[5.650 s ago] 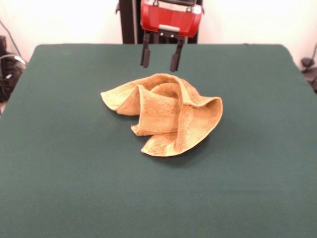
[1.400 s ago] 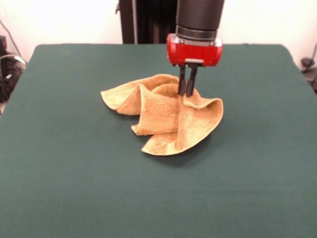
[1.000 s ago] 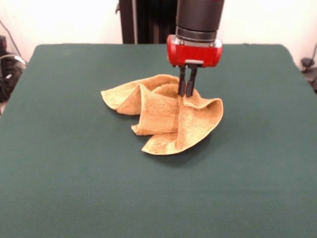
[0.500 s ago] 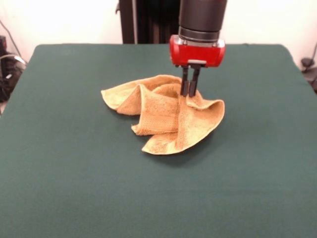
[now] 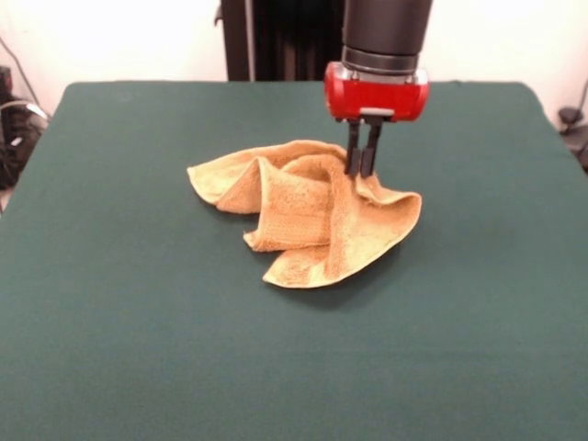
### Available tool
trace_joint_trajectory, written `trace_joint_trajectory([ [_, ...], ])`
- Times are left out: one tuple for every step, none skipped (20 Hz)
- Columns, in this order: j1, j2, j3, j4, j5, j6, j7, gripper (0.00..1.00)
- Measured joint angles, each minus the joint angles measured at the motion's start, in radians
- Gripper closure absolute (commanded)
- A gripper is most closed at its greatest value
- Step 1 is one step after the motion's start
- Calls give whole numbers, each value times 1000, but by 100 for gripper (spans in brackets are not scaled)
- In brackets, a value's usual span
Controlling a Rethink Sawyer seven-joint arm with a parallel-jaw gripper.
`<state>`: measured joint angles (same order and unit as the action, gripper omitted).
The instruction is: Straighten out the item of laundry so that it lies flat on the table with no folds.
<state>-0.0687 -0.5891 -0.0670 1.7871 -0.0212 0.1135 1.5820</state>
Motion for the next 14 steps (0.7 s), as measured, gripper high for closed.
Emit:
trace_joint_trajectory([
  [1,-3,0,0,0,0,0,100],
  [2,-9,0,0,0,0,0,100],
  [3,-11,0,0,0,0,0,100],
  [4,-14,0,0,1,0,0,100],
  [4,-17,0,0,1,0,0,100],
  [7,-28,0,0,2,1,0,100],
  [9,-32,0,0,3,1,0,100],
  [10,-36,-1,0,4,1,0,100],
  [13,-39,-1,0,7,2,0,100],
  [16,-42,-2,0,9,3,0,100],
  [20,-45,-3,1,12,5,0,100],
  [25,-49,-4,2,17,8,0,100],
  [30,-53,-4,2,24,10,0,100],
  [36,-58,-5,3,33,12,0,100],
])
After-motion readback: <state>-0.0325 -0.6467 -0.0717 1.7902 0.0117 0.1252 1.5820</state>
